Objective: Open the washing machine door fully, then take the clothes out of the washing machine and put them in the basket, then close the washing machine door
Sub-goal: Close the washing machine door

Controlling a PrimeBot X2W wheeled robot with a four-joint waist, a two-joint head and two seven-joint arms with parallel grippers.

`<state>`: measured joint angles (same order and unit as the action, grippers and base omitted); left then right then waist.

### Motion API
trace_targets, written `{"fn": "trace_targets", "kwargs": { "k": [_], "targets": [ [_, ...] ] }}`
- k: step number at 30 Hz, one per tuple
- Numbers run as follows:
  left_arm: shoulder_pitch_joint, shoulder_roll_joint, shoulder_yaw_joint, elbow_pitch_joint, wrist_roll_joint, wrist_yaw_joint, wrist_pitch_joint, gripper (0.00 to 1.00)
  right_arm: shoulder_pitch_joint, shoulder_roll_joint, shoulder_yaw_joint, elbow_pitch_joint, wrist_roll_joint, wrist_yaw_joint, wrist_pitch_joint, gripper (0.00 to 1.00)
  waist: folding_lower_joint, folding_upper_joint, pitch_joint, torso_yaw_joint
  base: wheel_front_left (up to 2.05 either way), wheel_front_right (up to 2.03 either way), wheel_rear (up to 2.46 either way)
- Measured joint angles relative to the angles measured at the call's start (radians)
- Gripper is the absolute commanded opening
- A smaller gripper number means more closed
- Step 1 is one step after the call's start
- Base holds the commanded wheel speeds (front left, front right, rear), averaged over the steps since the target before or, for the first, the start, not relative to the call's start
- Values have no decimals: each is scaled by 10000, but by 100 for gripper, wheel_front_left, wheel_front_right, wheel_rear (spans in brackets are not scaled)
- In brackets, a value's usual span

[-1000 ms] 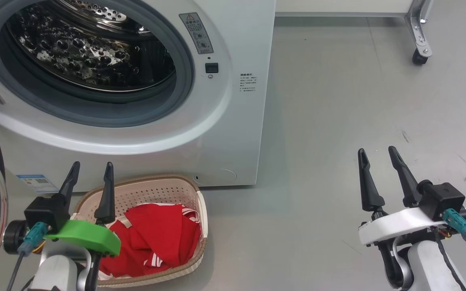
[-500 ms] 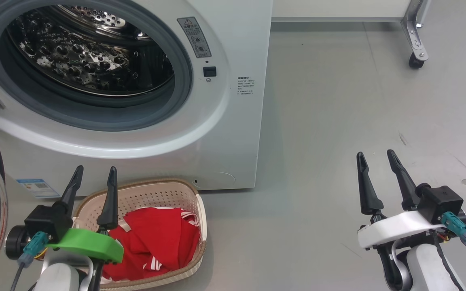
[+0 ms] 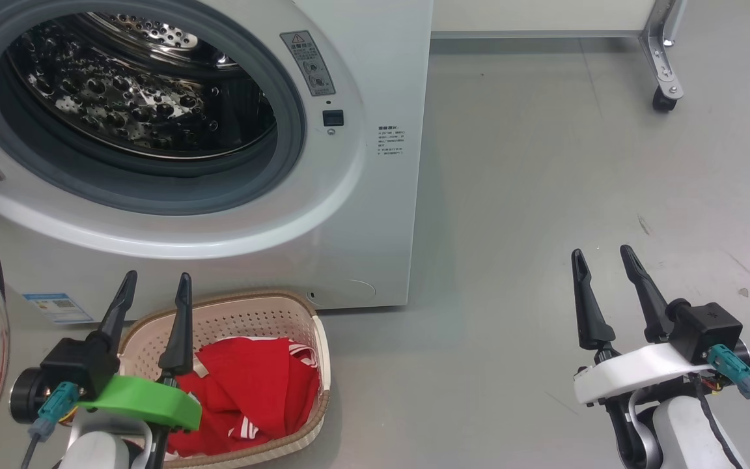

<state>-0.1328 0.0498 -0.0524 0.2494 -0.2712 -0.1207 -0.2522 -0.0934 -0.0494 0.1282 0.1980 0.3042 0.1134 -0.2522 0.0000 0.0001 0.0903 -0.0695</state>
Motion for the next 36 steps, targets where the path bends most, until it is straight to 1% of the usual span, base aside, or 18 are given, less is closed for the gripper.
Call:
{"fn": "trace_targets", "kwargs": {
  "k": [25,36],
  "targets": [
    [229,-10,-117,-305,-13,-4,0,100,1,4,-6,-54,0,27,0,100,0,0,84,-10,0,0,0],
    [252,-12,-127,-303,-13,-6,0,100,1,8,-15,-77,2,27,0,100,0,0,177,4,-33,33,0]
  ]
}}
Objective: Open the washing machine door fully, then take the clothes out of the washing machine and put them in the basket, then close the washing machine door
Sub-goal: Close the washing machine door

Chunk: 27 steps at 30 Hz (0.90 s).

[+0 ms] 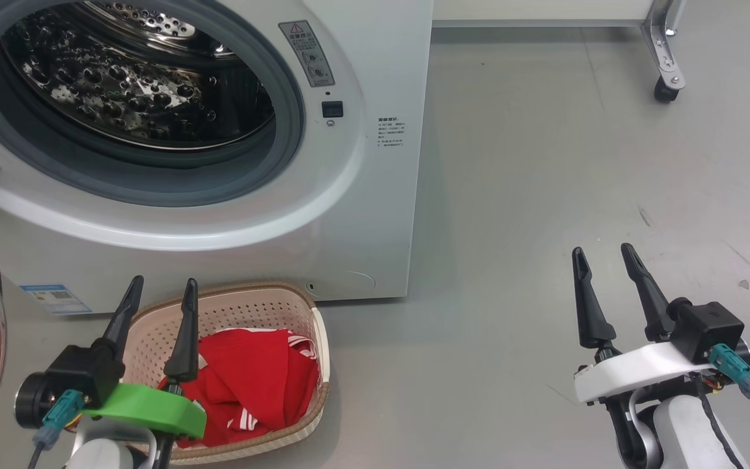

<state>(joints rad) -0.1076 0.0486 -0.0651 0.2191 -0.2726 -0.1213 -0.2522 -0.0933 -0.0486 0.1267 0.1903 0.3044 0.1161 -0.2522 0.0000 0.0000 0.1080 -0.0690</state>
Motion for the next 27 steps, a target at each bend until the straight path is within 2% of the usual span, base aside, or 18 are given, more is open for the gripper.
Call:
{"fn": "trace_targets", "kwargs": {
  "k": [12,27],
  "targets": [
    [0,2,-12,-2,6,-2,0,100,-1,10,-21,0,0,0,0,100,0,0,13,-15,-80,80,0],
    [0,0,-15,-71,17,-29,0,100,-1,19,2,0,0,0,0,100,0,0,36,53,-125,125,0]
  ]
}}
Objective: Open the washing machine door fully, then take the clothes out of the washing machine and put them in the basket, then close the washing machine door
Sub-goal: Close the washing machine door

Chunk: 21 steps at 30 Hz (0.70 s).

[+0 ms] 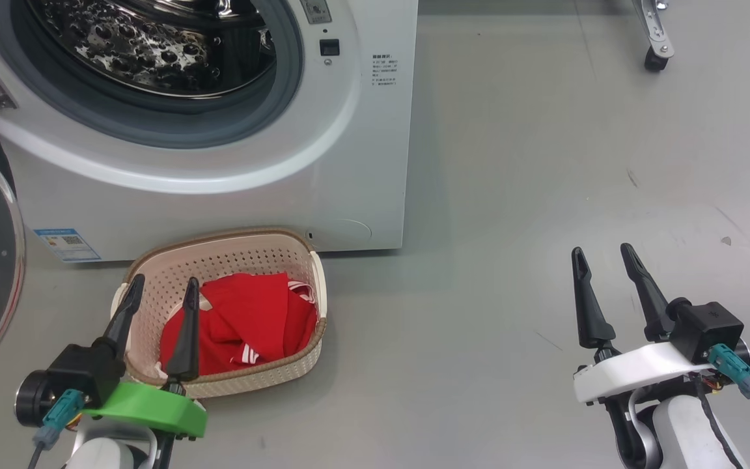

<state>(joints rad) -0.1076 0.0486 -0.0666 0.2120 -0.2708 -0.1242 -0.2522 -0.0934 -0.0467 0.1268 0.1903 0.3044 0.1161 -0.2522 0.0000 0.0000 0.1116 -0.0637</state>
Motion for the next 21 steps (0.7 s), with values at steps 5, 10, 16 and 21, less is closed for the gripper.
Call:
{"fn": "trace_targets", "kwargs": {
  "k": [5,10,16,21],
  "targets": [
    [0,0,0,-29,0,0,0,100,0,2,0,0,0,0,0,100,0,0,48,38,-105,105,0],
    [0,0,4,-94,17,0,0,100,0,8,15,0,0,0,0,100,0,0,91,56,-84,84,0],
    [0,0,10,-128,88,0,0,100,0,10,27,0,0,2,0,100,0,0,116,35,-62,62,0],
    [0,0,13,-167,90,0,0,100,-1,12,33,2,0,2,0,100,0,0,120,-3,-37,37,0]
  ]
}}
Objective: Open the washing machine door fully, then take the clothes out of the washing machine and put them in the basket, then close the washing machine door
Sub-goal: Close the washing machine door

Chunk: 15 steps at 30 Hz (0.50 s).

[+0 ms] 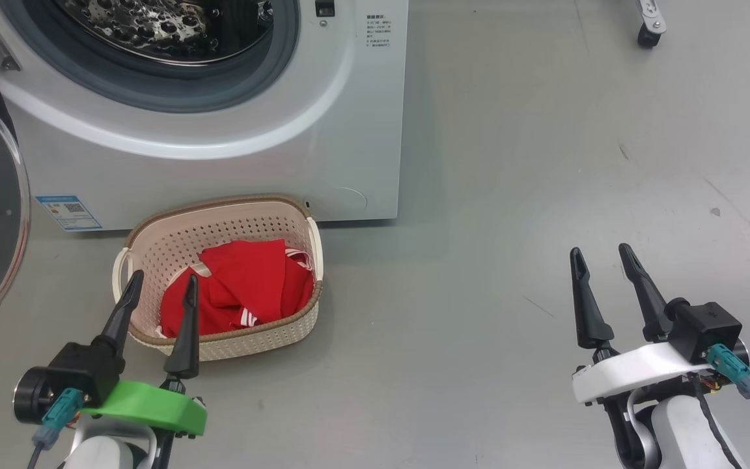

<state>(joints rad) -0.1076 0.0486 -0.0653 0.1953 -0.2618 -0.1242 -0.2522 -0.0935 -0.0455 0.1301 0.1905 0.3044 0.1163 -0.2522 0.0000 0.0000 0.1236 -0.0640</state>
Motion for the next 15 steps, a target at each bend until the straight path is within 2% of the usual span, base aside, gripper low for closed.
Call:
{"fn": "trace_targets", "kwargs": {
  "k": [15],
  "targets": [
    [0,0,-10,2,71,0,0,100,-1,0,54,63,0,52,0,100,0,0,-46,-7,-5,5,0]
  ]
}}
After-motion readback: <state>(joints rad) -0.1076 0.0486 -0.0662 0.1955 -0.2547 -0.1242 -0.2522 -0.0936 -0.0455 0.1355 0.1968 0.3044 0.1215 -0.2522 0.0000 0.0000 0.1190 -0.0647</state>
